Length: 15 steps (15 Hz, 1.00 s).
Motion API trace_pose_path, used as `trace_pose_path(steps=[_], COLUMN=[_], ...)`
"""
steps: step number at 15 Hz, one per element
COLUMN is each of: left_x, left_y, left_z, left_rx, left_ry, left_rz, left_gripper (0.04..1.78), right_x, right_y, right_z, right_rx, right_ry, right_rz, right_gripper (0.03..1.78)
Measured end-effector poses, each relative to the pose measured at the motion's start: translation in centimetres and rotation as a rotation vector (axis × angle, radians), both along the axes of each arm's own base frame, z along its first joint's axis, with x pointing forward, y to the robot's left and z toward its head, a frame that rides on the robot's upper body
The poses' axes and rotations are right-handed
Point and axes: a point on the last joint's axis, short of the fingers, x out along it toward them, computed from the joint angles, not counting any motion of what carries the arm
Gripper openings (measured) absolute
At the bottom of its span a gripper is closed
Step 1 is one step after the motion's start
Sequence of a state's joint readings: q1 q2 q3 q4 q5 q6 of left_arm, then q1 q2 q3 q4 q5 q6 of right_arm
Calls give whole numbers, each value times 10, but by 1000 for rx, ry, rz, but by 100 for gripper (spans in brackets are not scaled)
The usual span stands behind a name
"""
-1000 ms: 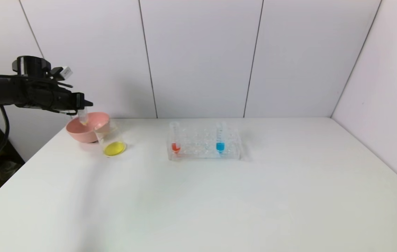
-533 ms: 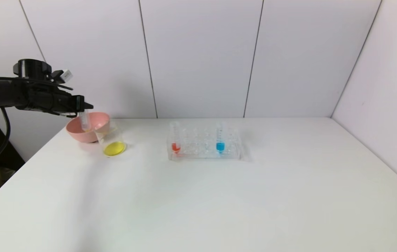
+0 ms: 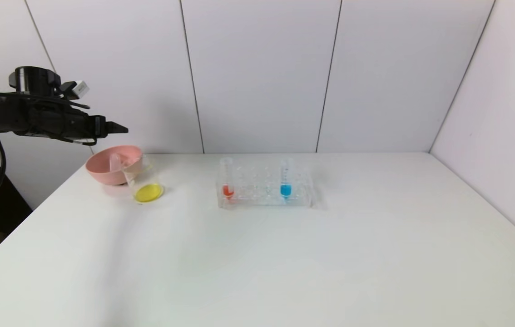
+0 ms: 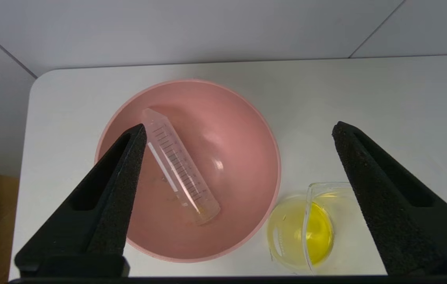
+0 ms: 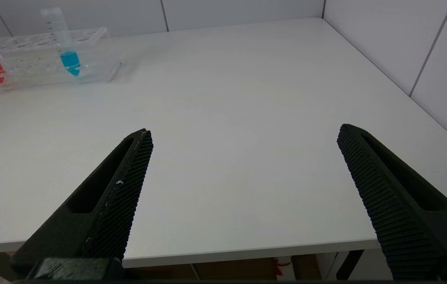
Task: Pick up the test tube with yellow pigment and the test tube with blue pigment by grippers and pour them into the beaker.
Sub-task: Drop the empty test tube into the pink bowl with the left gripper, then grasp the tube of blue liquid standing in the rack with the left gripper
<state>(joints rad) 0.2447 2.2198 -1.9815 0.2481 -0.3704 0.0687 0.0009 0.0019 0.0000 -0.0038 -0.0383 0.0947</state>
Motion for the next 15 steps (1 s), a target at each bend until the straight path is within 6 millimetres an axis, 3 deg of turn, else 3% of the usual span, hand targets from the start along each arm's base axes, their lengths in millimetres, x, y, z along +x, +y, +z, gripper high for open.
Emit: trace_pose_path(steps=[3,7,11,15], left_x=[-14,-47,-98,-166], left_y=[-3,-23,-69,-123], left_z=[28,84,135,142], left_rx=[39,84,124,81], left_ry=[-60,-183,-291,-275], left_rz=[37,61,102,100], left_gripper=[178,178,178,178], right_x=[0,0,0,0], right_y=[0,0,0,0], right_z=[0,0,0,0], right_rx=[0,0,0,0], right_ry=[0,0,0,0], right_rz=[0,0,0,0], right_gripper=[171,171,171,171])
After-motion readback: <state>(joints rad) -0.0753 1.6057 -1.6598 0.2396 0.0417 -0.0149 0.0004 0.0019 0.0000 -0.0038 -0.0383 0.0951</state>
